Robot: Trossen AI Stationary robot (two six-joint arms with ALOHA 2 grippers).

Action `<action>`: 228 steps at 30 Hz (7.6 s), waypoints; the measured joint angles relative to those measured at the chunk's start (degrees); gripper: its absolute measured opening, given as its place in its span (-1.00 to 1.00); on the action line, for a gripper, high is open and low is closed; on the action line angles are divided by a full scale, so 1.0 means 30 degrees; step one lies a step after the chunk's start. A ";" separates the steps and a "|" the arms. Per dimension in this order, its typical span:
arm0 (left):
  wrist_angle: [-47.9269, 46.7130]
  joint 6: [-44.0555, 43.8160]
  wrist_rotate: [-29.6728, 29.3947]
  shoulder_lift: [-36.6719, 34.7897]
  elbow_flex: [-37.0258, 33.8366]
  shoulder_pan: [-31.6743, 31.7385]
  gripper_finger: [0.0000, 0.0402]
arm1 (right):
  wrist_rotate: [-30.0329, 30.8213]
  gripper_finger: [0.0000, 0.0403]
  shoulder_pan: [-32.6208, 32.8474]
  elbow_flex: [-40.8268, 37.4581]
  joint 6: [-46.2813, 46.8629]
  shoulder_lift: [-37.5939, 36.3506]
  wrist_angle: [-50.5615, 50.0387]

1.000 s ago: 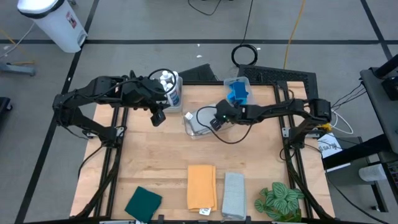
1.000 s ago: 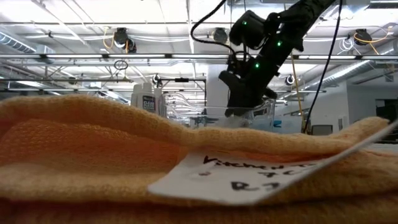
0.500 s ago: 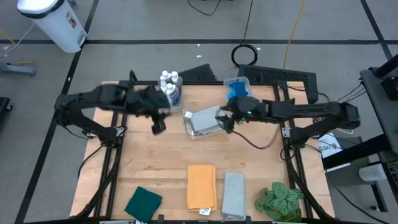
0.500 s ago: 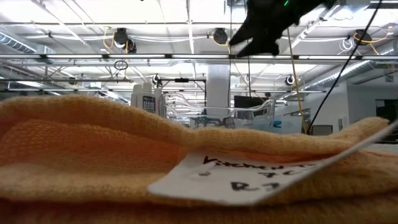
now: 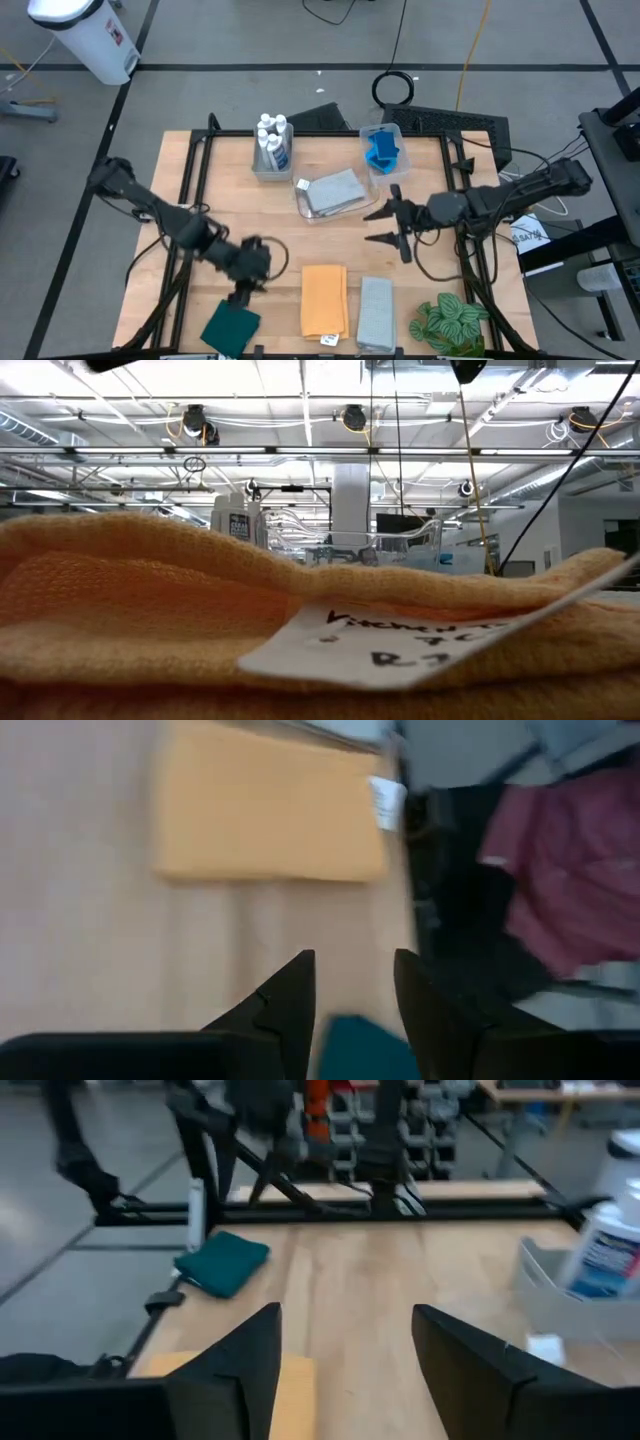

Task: Pick & Place Kitchen Items
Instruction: Put the blue towel into the transparent bin

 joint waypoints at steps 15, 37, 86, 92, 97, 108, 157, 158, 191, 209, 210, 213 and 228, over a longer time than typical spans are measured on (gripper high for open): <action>0.4814 -0.9444 0.2603 0.3297 -0.4553 -0.6629 -0.29 | -0.0089 -0.04 0.0525 -0.3471 -0.0546 -0.0182 0.5791; 0.3884 -0.0702 -0.5770 0.6696 -0.4635 -0.2431 -0.29 | -0.0092 -0.07 0.0521 -0.3471 -0.0811 -0.0167 0.5702; 0.0350 1.5517 0.5743 0.7992 -0.4276 0.7104 -0.51 | -0.0044 -0.14 0.0510 -0.3471 -0.2144 -0.0153 0.4153; 0.0428 1.4758 0.4530 0.8000 -0.4298 0.7356 -0.93 | -0.0044 -0.15 0.0510 -0.3471 -0.2144 -0.0153 0.4153; 0.0260 1.3627 0.1350 0.6955 -0.4363 0.6899 -0.95 | -0.0041 -0.14 0.0510 -0.3471 -0.2143 -0.0153 0.4160; -0.0029 1.0250 -0.7002 0.2873 -0.4400 0.5544 -0.96 | 0.1219 -0.16 -0.0005 -0.3467 -0.0321 0.1028 0.5777; 0.5622 1.2983 -0.8915 0.2667 -0.4349 0.3866 -0.87 | -0.8054 -0.84 -0.4779 0.9053 0.1430 1.7493 0.0892; 0.5771 1.2896 -0.8847 0.2667 -0.4349 0.3864 -0.87 | -0.8613 -0.92 -0.4786 0.9053 0.1267 1.7493 0.0889; 0.6835 1.0406 -1.0595 -0.6812 -0.4305 0.3895 0.04 | 0.2889 -1.00 -0.5912 0.9046 0.4090 0.8793 -0.6053; 0.6888 1.0455 -1.0611 -0.6118 -0.4327 0.4048 0.04 | -0.0580 -1.00 -0.9194 0.9022 0.8291 1.3338 -0.5553; 0.7001 1.0454 -1.0617 -0.6120 -0.4327 0.4048 0.04 | -0.0777 -1.00 -0.9194 0.9009 0.8439 1.3596 -0.5329; 0.7229 1.0454 -1.0610 -0.6120 -0.4327 0.4048 0.04 | -0.1652 -1.00 -0.9171 0.9046 0.8831 1.4143 -0.3825; 0.7485 1.0257 -1.0487 -0.6120 -0.4327 0.4048 0.04 | -0.0199 -1.00 -0.9253 0.9031 0.9711 1.5964 -0.4433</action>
